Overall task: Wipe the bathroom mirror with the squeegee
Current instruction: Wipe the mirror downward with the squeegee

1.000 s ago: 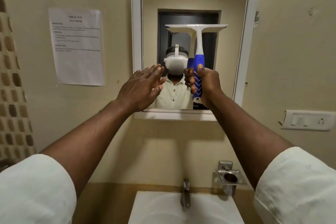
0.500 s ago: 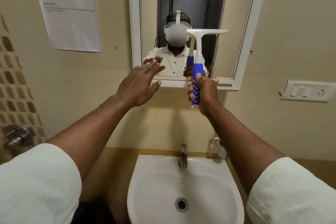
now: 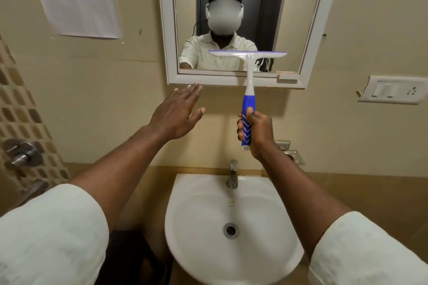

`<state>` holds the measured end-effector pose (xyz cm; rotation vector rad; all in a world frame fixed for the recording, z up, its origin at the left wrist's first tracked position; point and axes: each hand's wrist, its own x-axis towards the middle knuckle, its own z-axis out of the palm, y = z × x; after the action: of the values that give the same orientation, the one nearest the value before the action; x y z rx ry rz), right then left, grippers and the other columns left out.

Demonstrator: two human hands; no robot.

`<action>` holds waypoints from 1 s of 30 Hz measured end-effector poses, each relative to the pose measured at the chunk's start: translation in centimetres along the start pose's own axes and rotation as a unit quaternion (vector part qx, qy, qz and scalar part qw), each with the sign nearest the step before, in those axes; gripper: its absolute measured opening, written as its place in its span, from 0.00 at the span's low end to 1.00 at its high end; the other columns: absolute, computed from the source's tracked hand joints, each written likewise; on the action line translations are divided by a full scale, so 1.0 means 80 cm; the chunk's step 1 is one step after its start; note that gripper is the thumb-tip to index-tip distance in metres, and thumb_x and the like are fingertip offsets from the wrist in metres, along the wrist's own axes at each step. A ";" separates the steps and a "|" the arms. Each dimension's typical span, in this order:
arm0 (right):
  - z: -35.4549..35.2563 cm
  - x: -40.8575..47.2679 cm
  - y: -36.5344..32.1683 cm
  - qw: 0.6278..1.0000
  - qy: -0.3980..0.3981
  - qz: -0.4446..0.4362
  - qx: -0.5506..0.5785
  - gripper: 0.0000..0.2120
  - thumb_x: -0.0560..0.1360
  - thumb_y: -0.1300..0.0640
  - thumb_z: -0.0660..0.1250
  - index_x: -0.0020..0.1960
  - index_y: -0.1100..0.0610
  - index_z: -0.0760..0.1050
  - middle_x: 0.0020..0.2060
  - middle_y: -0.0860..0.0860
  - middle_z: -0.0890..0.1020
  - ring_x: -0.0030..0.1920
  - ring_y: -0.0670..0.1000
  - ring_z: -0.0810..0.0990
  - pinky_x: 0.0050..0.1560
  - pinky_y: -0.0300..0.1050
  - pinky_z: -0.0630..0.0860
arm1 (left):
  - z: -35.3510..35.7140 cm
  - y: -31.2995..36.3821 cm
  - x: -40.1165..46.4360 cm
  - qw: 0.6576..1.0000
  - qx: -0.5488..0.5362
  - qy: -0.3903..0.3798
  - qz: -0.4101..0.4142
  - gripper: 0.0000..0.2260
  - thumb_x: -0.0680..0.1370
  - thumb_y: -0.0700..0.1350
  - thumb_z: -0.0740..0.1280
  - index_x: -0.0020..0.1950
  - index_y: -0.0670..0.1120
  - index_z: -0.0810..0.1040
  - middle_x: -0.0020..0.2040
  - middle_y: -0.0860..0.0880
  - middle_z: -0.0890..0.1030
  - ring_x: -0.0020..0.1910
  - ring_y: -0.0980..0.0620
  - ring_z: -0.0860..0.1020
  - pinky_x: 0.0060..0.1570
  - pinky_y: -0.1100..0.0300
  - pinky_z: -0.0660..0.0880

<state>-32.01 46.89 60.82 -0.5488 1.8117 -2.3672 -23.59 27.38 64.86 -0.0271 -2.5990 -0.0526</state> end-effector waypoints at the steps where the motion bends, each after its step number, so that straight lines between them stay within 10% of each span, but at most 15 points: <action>1: -0.002 -0.004 0.004 1.000 0.000 0.004 0.000 0.14 0.81 0.51 0.57 0.46 0.61 0.74 0.29 0.53 0.75 0.23 0.49 0.71 0.24 0.40 0.70 | 0.004 0.000 -0.003 1.000 -0.001 -0.004 -0.002 0.27 0.81 0.54 0.52 0.77 0.47 0.51 0.78 0.49 0.52 0.76 0.52 0.51 0.74 0.55 0.46; 20: -0.008 -0.031 0.015 0.999 0.036 0.004 -0.013 0.14 0.81 0.53 0.57 0.44 0.61 0.74 0.27 0.54 0.73 0.22 0.49 0.68 0.23 0.40 0.67 | 0.004 0.008 -0.010 1.000 -0.005 -0.007 0.008 0.27 0.81 0.55 0.52 0.77 0.48 0.50 0.78 0.50 0.51 0.76 0.53 0.50 0.74 0.55 0.46; 30: 0.014 0.032 -0.133 0.991 0.021 -0.130 0.002 0.12 0.81 0.54 0.56 0.46 0.60 0.74 0.28 0.53 0.73 0.23 0.48 0.68 0.22 0.40 0.66 | -0.111 0.018 0.072 0.991 0.011 0.118 0.055 0.26 0.80 0.55 0.54 0.76 0.51 0.51 0.78 0.52 0.52 0.76 0.53 0.51 0.72 0.55 0.49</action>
<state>-32.62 48.07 71.74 -0.7852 1.8532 -2.5630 -23.92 28.51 75.47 -0.1472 -2.3565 0.0121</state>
